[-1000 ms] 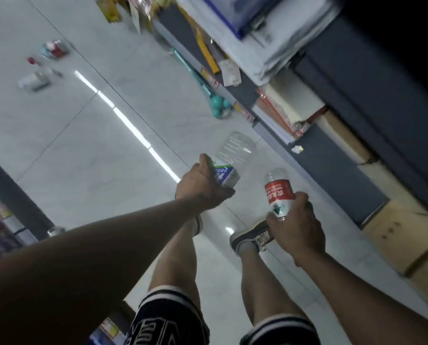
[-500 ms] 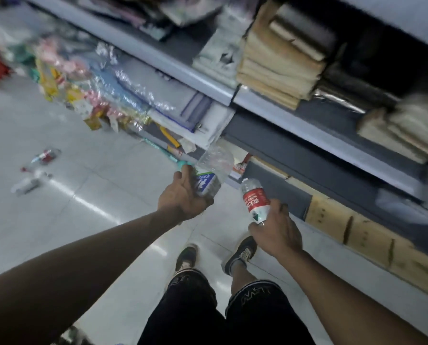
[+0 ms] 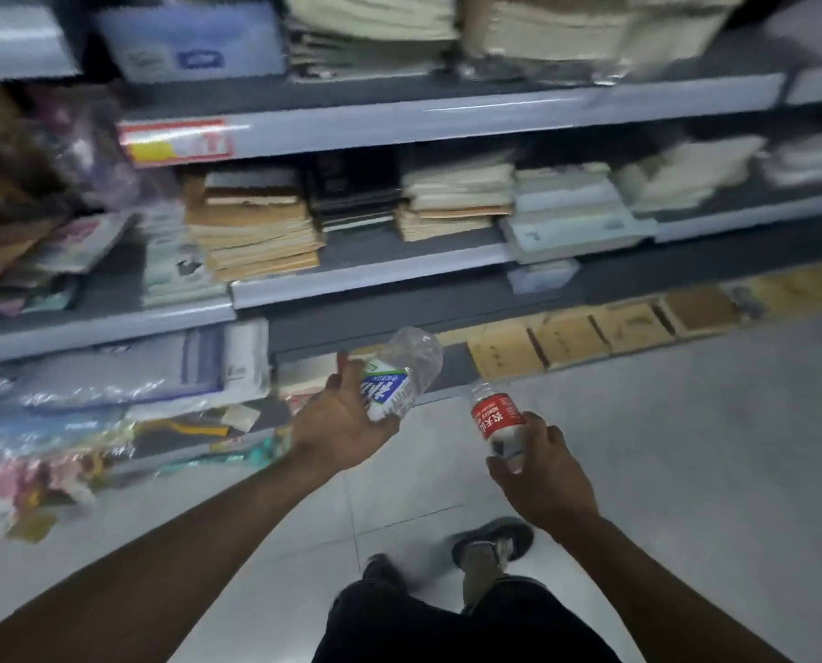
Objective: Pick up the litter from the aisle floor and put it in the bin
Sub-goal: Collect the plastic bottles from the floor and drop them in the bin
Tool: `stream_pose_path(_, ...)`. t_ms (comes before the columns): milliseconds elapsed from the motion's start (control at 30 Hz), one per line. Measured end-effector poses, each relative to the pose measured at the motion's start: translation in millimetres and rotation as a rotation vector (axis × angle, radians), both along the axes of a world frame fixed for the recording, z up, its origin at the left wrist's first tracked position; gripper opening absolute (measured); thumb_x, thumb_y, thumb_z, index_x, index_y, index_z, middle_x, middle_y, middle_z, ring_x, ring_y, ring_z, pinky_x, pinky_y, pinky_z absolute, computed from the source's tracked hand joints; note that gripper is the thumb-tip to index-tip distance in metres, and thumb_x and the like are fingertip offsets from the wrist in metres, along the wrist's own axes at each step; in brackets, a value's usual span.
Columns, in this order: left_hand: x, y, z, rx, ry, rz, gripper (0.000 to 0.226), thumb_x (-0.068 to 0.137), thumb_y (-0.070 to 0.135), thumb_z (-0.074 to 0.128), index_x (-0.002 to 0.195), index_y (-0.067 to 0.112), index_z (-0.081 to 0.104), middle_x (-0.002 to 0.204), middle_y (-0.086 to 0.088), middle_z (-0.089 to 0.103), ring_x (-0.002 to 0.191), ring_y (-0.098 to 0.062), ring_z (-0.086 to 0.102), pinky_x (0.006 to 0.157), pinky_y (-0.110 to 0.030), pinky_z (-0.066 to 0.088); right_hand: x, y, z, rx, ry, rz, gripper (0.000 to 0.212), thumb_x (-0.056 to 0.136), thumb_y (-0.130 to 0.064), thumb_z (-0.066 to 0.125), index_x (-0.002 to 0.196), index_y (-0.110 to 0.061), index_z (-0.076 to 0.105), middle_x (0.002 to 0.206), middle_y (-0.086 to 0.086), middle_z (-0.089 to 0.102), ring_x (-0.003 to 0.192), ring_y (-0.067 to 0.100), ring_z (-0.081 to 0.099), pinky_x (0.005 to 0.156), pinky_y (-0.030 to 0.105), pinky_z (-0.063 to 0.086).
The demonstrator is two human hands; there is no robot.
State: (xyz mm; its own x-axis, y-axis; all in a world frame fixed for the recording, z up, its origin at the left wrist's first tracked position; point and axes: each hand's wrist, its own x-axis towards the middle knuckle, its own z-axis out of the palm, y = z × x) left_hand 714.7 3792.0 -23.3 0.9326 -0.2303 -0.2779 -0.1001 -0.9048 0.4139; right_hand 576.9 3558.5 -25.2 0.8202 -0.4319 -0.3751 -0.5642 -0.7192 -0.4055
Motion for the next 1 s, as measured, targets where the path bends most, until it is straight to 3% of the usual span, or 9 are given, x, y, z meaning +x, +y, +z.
stream_pose_path(167, -17, -99, 23, 0.003, -0.042, -0.193, 0.079, 0.067, 0.075, 0.062, 0.125, 0.032, 0.029, 0.118, -0.005, 0.063, 0.106, -0.033, 0.062, 0.093, -0.048, 0.05, -76, -56, 21, -0.002, -0.072, -0.276, 0.074, 0.086, -0.048, 0.07, 0.143, -0.018, 0.033, 0.133, 0.009, 0.05, 0.102, 0.029, 0.064, 0.081, 0.038, 0.054)
stream_pose_path(333, -56, -211, 44, -0.041, -0.06, -0.402, 0.073, 0.071, 0.064, 0.067, 0.122, 0.03, 0.029, 0.117, -0.005, 0.064, 0.096, -0.033, 0.064, 0.073, -0.037, 0.051, -149, -121, 31, 0.009, -0.108, -0.52, 0.075, 0.084, -0.045, 0.071, 0.143, -0.018, 0.034, 0.133, 0.007, 0.049, 0.101, 0.026, 0.063, 0.079, 0.033, 0.05)
stream_pose_path(500, -111, -318, 52, -0.01, -0.079, -0.592, 0.073, 0.072, 0.064, 0.064, 0.125, 0.03, 0.029, 0.118, -0.004, 0.062, 0.098, -0.033, 0.063, 0.072, -0.037, 0.048, -222, -185, 37, 0.035, -0.159, -0.754, 0.067, 0.084, -0.039, 0.069, 0.14, -0.019, 0.037, 0.127, 0.005, 0.05, 0.088, 0.02, 0.056, 0.075, 0.033, 0.048)
stream_pose_path(667, -172, -405, 51, 0.002, -0.084, -0.721, 0.076, 0.072, 0.065, 0.065, 0.13, 0.031, 0.029, 0.12, -0.004, 0.062, 0.1, -0.034, 0.063, 0.08, -0.041, 0.052, -293, -236, 33, 0.038, -0.174, -0.945, 0.068, 0.084, -0.04, 0.066, 0.142, -0.02, 0.036, 0.128, 0.004, 0.049, 0.092, 0.024, 0.06, 0.074, 0.035, 0.052)
stream_pose_path(867, -231, -484, 49, -0.042, -0.075, -0.894, 0.077, 0.071, 0.067, 0.066, 0.133, 0.033, 0.033, 0.12, 0.002, 0.062, 0.099, -0.025, 0.063, 0.07, -0.034, 0.045, -365, -268, 24, 0.037, -0.155, -1.125, 0.071, 0.083, -0.046, 0.065, 0.142, -0.023, 0.033, 0.124, 0.001, 0.046, 0.087, 0.025, 0.06, 0.071, 0.037, 0.055)
stream_pose_path(1000, -252, -516, 48, -0.06, -0.099, -0.95, 0.079, 0.071, 0.072, 0.063, 0.136, 0.036, 0.036, 0.123, 0.002, 0.059, 0.104, -0.024, 0.062, 0.079, -0.038, 0.051, -388, -283, 22, 0.022, -0.164, -1.189, 0.071, 0.083, -0.046, 0.065, 0.142, -0.024, 0.033, 0.121, 0.0, 0.046, 0.086, 0.021, 0.059, 0.07, 0.04, 0.058)
